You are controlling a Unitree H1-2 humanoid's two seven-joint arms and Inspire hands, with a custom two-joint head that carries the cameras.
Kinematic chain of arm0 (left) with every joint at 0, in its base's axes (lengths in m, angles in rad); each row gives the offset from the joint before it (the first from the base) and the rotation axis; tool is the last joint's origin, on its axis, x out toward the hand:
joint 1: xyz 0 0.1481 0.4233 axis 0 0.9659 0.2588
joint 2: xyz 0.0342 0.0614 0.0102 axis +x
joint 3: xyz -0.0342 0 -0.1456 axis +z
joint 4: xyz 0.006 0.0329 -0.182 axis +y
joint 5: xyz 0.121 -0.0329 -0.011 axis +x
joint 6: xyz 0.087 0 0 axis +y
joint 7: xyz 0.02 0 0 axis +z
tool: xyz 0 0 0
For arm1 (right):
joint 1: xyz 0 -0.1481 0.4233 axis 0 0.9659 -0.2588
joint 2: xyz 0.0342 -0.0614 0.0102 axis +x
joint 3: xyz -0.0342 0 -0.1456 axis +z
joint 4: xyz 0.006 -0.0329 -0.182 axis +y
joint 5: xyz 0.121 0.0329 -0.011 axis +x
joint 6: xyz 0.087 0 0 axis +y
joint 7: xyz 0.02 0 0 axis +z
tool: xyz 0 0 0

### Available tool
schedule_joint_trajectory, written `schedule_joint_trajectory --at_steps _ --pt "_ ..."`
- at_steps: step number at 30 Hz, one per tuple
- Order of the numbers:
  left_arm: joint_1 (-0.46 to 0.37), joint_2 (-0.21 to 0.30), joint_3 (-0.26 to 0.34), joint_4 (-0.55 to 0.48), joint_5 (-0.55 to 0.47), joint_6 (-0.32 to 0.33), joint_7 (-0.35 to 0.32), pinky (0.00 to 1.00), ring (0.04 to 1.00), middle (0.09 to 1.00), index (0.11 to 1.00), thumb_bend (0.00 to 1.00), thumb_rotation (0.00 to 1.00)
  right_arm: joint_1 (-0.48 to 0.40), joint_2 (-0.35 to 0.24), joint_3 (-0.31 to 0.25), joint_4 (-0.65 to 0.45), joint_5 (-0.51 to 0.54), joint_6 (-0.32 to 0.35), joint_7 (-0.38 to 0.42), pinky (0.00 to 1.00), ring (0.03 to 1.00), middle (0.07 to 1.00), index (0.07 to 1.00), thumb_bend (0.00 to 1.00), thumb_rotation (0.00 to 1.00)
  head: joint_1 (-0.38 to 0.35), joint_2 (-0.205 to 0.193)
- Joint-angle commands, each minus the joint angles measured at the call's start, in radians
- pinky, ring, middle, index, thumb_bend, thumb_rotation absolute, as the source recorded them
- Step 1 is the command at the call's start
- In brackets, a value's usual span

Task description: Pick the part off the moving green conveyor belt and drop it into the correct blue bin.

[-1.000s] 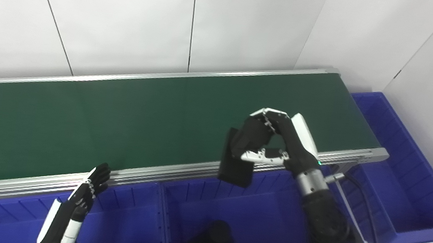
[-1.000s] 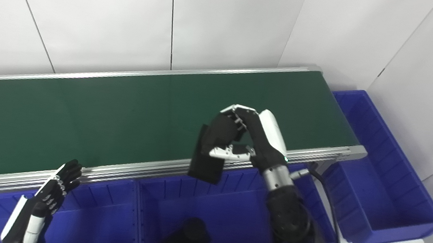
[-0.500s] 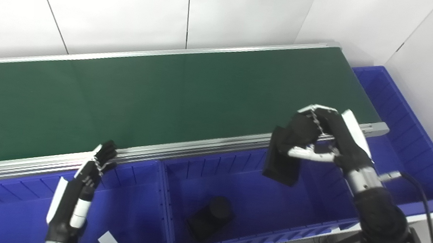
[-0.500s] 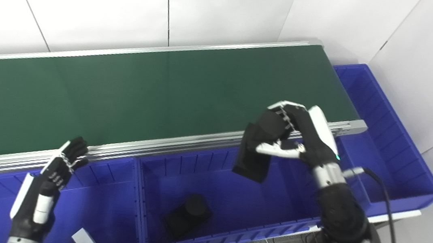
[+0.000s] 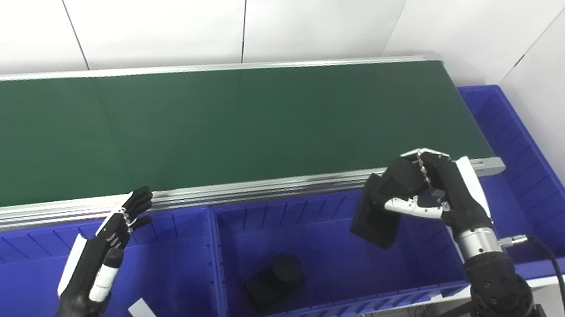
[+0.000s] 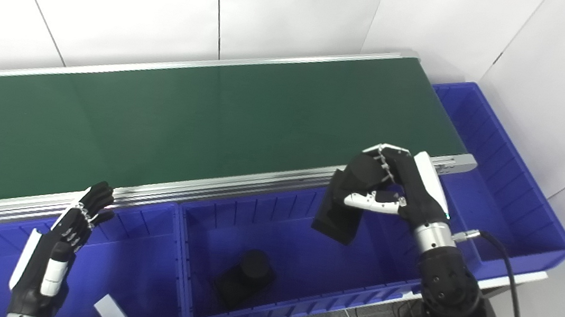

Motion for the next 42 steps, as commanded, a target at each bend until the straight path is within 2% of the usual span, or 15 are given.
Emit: schedule_joint_trajectory --at_steps 1,7,12,16,21,25,27,32,35,37,38,39,40,41,42 --pt "-0.006 -0.002 0.001 -0.022 0.002 -0.021 -0.007 0.85 0.900 0.911 0.902 0.81 1.00 -0.012 0.011 -0.007 -0.002 -0.025 0.015 -0.042 0.32 0.392 0.522 0.514 0.51 0.00 0.000 -0.001" --pt "-0.005 0.002 0.008 -0.012 -0.006 -0.030 -0.012 0.85 0.902 0.911 0.900 0.83 1.00 -0.023 0.054 0.023 0.065 -0.133 0.043 -0.117 0.31 0.377 0.503 0.546 0.51 0.00 0.010 0.005" --pt "0.004 0.002 0.012 -0.019 -0.002 -0.028 -0.012 0.85 0.901 0.911 0.899 0.84 1.00 -0.016 0.058 0.058 0.149 -0.192 -0.070 -0.205 0.28 0.358 0.481 0.562 0.51 0.00 0.028 0.005" --pt "0.005 0.003 0.012 -0.029 0.003 -0.022 -0.012 0.84 0.895 0.908 0.897 0.84 1.00 -0.010 0.037 0.103 0.182 -0.262 -0.114 -0.252 0.28 0.354 0.471 0.560 0.51 0.00 0.025 0.010" --pt "0.003 0.007 0.017 -0.029 0.000 -0.022 -0.013 0.86 0.903 0.910 0.901 0.82 1.00 -0.016 -0.007 0.171 0.218 -0.372 -0.160 -0.289 0.33 0.376 0.464 0.551 0.51 0.00 0.029 0.013" --pt "0.003 0.011 0.022 -0.022 0.002 -0.034 -0.013 0.84 0.893 0.906 0.900 0.84 1.00 -0.022 -0.049 0.254 0.252 -0.491 -0.202 -0.338 0.25 0.375 0.463 0.524 0.51 0.00 0.033 0.014" --pt "0.005 0.012 0.023 -0.025 0.001 -0.031 -0.014 0.84 0.894 0.906 0.900 0.84 1.00 -0.026 -0.055 0.285 0.263 -0.527 -0.215 -0.362 0.25 0.359 0.457 0.540 0.51 0.00 0.031 0.014" --pt "0.008 0.013 0.022 -0.034 0.005 -0.021 -0.015 0.84 0.890 0.906 0.900 0.83 1.00 -0.027 -0.058 0.315 0.249 -0.574 -0.178 -0.349 0.24 0.347 0.449 0.544 0.51 0.00 0.028 0.017" --pt "0.006 0.012 0.020 -0.031 0.002 -0.028 -0.018 0.84 0.891 0.907 0.902 0.81 1.00 -0.022 -0.059 0.315 0.228 -0.592 -0.132 -0.298 0.24 0.353 0.452 0.548 0.51 0.00 0.033 0.018" --pt "0.007 0.011 0.020 -0.034 0.004 -0.026 -0.017 0.84 0.888 0.904 0.898 0.81 1.00 -0.018 -0.063 0.315 0.210 -0.612 -0.092 -0.242 0.34 0.401 0.489 0.531 0.52 0.00 0.034 0.019" --pt "0.009 0.010 0.019 -0.036 0.006 -0.024 -0.016 0.84 0.887 0.904 0.897 0.82 1.00 -0.016 -0.067 0.317 0.202 -0.623 -0.076 -0.217 0.43 0.509 0.573 0.514 0.52 0.08 0.034 0.019" --pt "0.009 0.009 0.019 -0.036 0.009 -0.027 -0.015 0.83 0.887 0.904 0.896 0.82 1.00 -0.012 -0.074 0.319 0.193 -0.637 -0.066 -0.193 0.47 0.565 0.617 0.505 0.52 0.12 0.036 0.019" --pt "0.009 0.009 0.019 -0.036 0.010 -0.030 -0.015 0.83 0.886 0.903 0.897 0.82 1.00 -0.010 -0.078 0.320 0.187 -0.647 -0.059 -0.176 0.60 0.670 0.694 0.631 0.80 0.32 0.036 0.019" --pt "0.008 0.009 0.018 -0.036 0.010 -0.031 -0.015 0.83 0.886 0.902 0.898 0.82 1.00 -0.007 -0.080 0.318 0.180 -0.651 -0.051 -0.156 0.67 0.707 0.724 0.671 0.87 0.39 0.037 0.020" --pt "0.008 0.010 0.018 -0.037 0.009 -0.030 -0.017 0.83 0.887 0.903 0.899 0.82 1.00 -0.005 -0.082 0.317 0.170 -0.654 -0.042 -0.131 0.79 0.767 0.776 0.725 0.92 0.48 0.037 0.020"
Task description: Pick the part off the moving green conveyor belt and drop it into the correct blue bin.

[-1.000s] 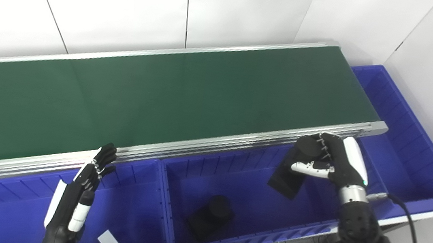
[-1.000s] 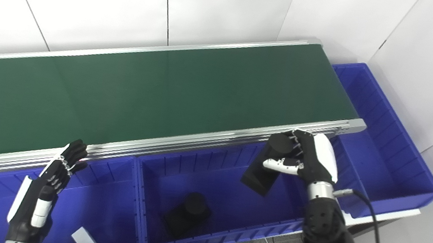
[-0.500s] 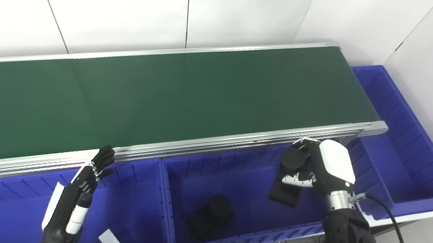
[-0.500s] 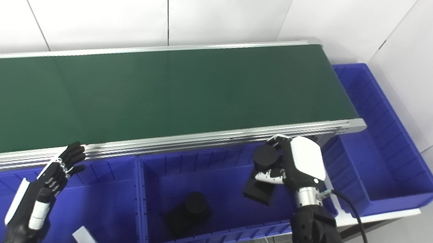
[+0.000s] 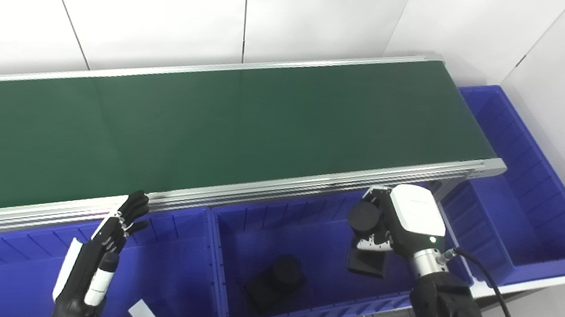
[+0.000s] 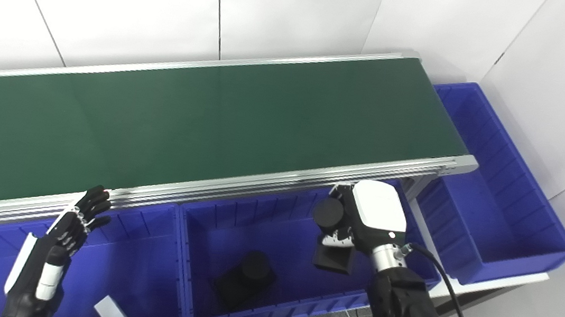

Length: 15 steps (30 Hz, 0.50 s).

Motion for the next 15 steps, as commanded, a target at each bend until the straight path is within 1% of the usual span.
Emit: schedule_joint_trajectory --at_steps 1,2,4,6,13,14,15 --pt "-0.003 0.002 0.000 -0.037 0.005 -0.029 -0.005 0.83 0.887 0.903 0.899 0.82 1.00 -0.001 -0.025 -0.009 -0.056 -0.021 0.040 0.036 0.80 0.773 0.782 0.731 0.92 0.49 0.001 0.002" --pt "-0.003 0.002 0.000 -0.037 0.005 -0.030 -0.006 0.83 0.888 0.905 0.900 0.82 1.00 0.000 -0.025 -0.011 -0.062 -0.024 0.046 0.052 0.85 0.801 0.805 0.752 0.93 0.52 0.001 0.002" --pt "-0.001 0.001 0.000 -0.039 0.001 -0.027 -0.006 0.83 0.889 0.905 0.901 0.83 1.00 0.003 -0.026 -0.014 -0.075 -0.030 0.055 0.078 0.89 0.829 0.832 0.777 0.94 0.58 0.003 0.002" --pt "0.001 0.000 0.000 -0.042 0.001 -0.024 -0.007 0.83 0.888 0.904 0.901 0.83 1.00 0.005 -0.025 -0.016 -0.085 -0.034 0.062 0.093 0.92 0.849 0.851 0.795 0.95 0.61 0.004 0.002" --pt "0.005 -0.006 0.000 -0.052 0.007 -0.008 -0.004 0.84 0.890 0.904 0.901 0.84 1.00 0.006 -0.023 -0.027 -0.078 -0.031 0.055 0.094 0.95 0.860 0.854 0.810 0.97 0.63 0.016 -0.002" --pt "0.005 -0.006 0.000 -0.052 0.008 -0.007 -0.004 0.84 0.892 0.905 0.902 0.84 1.00 0.007 -0.022 -0.029 -0.079 -0.028 0.051 0.090 0.95 0.859 0.854 0.810 0.97 0.63 0.017 -0.003" --pt "0.005 -0.007 0.000 -0.053 0.010 -0.005 -0.003 0.84 0.893 0.905 0.902 0.84 1.00 0.009 -0.021 -0.032 -0.075 -0.021 0.033 0.066 0.95 0.856 0.852 0.810 0.97 0.63 0.017 -0.003"
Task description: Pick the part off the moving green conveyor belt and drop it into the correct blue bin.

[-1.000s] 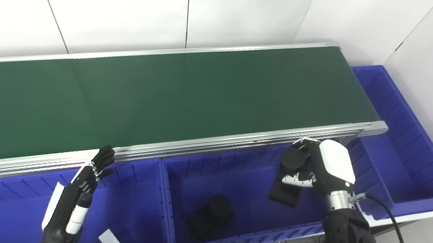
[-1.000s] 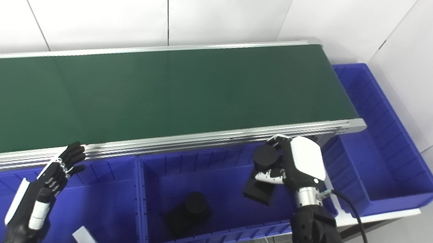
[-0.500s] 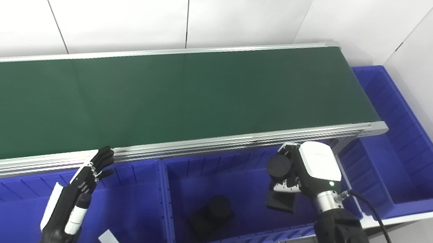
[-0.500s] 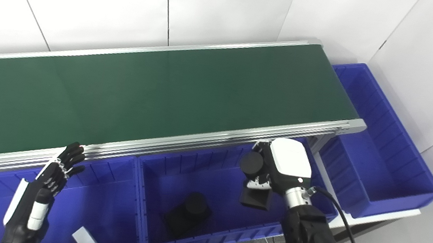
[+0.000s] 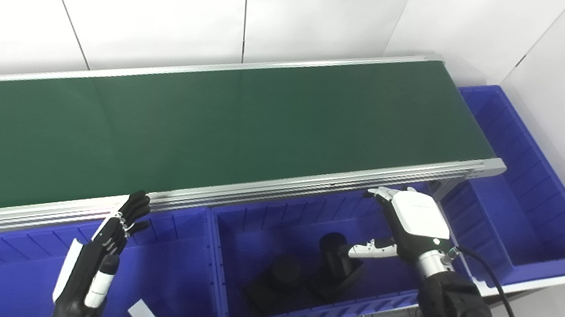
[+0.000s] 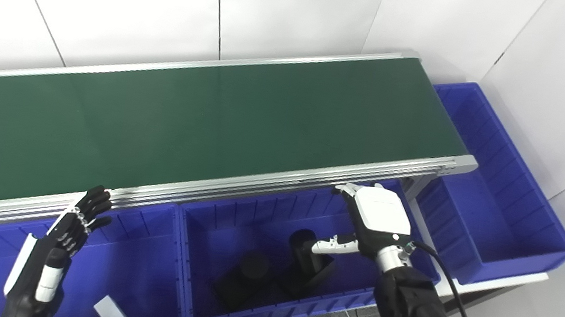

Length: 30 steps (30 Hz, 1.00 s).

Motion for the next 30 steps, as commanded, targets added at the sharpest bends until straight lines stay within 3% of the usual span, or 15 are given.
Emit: schedule_joint_trajectory --at_steps 1,8,12,16,21,23,26,30 --pt "-0.004 -0.005 0.001 -0.034 0.011 -0.005 0.003 0.84 0.893 0.905 0.903 0.85 1.00 -0.001 -0.009 -0.020 -0.023 0.009 -0.027 -0.067 0.92 0.836 0.835 0.796 0.98 0.62 0.000 0.000" --pt "-0.005 -0.004 0.004 -0.026 0.017 -0.014 0.003 0.83 0.891 0.904 0.899 0.83 1.00 0.018 0.021 -0.030 -0.046 0.112 -0.139 -0.202 0.81 0.766 0.778 0.769 0.96 0.62 0.020 -0.006" --pt "-0.006 -0.003 0.003 -0.017 0.014 -0.020 0.000 0.83 0.891 0.903 0.898 0.83 1.00 0.028 0.053 -0.027 -0.090 0.214 -0.237 -0.239 0.68 0.737 0.763 0.765 0.90 0.73 0.044 -0.015" --pt "-0.009 -0.005 0.001 0.004 0.015 -0.039 -0.001 0.83 0.890 0.901 0.896 0.82 1.00 0.021 0.108 0.002 -0.147 0.339 -0.361 -0.252 0.62 0.714 0.761 0.765 0.86 0.80 0.092 -0.029" --pt "-0.015 -0.012 -0.006 0.032 0.019 -0.070 -0.001 0.85 0.895 0.905 0.896 0.78 1.00 -0.019 0.185 0.061 -0.148 0.518 -0.526 -0.232 0.65 0.724 0.759 0.775 0.80 0.88 0.154 -0.035" --pt "-0.020 -0.016 -0.008 0.047 0.028 -0.083 0.006 0.85 0.894 0.904 0.896 0.77 1.00 -0.033 0.217 0.083 -0.131 0.552 -0.559 -0.224 0.66 0.733 0.762 0.778 0.79 0.90 0.185 -0.042" --pt "-0.026 -0.023 -0.015 0.063 0.048 -0.090 0.021 0.85 0.893 0.908 0.895 0.74 1.00 -0.057 0.264 0.118 -0.058 0.565 -0.631 -0.229 0.70 0.763 0.781 0.785 0.75 0.99 0.242 -0.056" --pt "-0.034 -0.033 -0.031 0.078 0.077 -0.091 0.047 0.86 0.901 0.914 0.897 0.72 1.00 -0.083 0.289 0.177 0.057 0.618 -0.707 -0.211 0.76 0.810 0.828 0.818 0.78 1.00 0.303 -0.069"
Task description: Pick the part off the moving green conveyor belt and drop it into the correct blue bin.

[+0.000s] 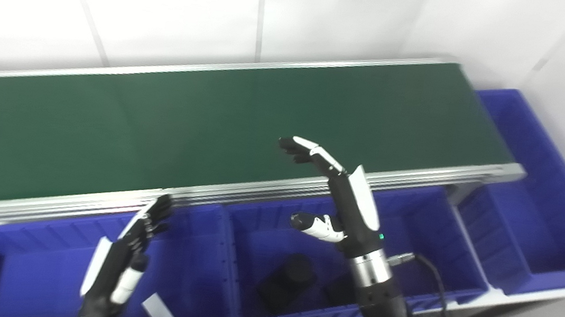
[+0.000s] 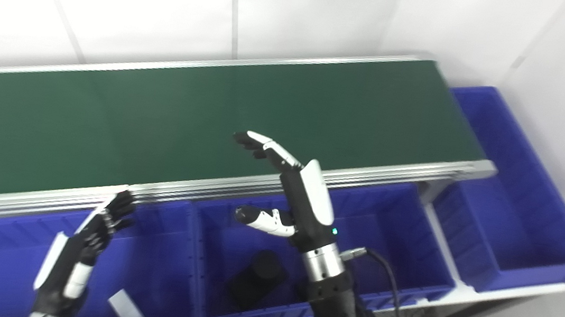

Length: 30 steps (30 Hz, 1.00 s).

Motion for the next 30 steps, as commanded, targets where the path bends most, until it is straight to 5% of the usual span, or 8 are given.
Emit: schedule_joint_trajectory --at_steps 1,5,12,30 --pt "-0.017 -0.007 -0.013 -0.013 0.016 -0.042 0.027 0.87 0.905 0.917 0.900 0.72 1.00 -0.019 -0.002 0.026 0.016 0.030 -0.072 -0.005 0.76 0.811 0.827 0.818 0.80 1.00 0.027 -0.007" --pt "-0.016 -0.014 -0.038 -0.011 0.054 -0.042 0.074 0.87 0.910 0.914 0.902 0.73 1.00 -0.026 0.006 0.102 0.138 0.144 -0.073 -0.012 0.82 0.845 0.849 0.838 0.83 1.00 0.089 -0.016" --pt "-0.017 -0.012 -0.089 0.011 0.083 -0.042 0.154 0.88 0.911 0.912 0.892 0.75 1.00 -0.010 0.019 0.080 0.288 0.317 -0.072 0.102 0.96 0.933 0.926 0.913 0.81 1.00 0.168 -0.036" --pt "-0.042 0.050 -0.229 0.061 0.162 -0.042 0.356 0.89 0.911 0.911 0.891 0.73 1.00 0.015 0.050 0.002 0.376 0.331 -0.073 0.156 0.94 0.903 0.863 0.848 0.77 1.00 0.216 -0.074"
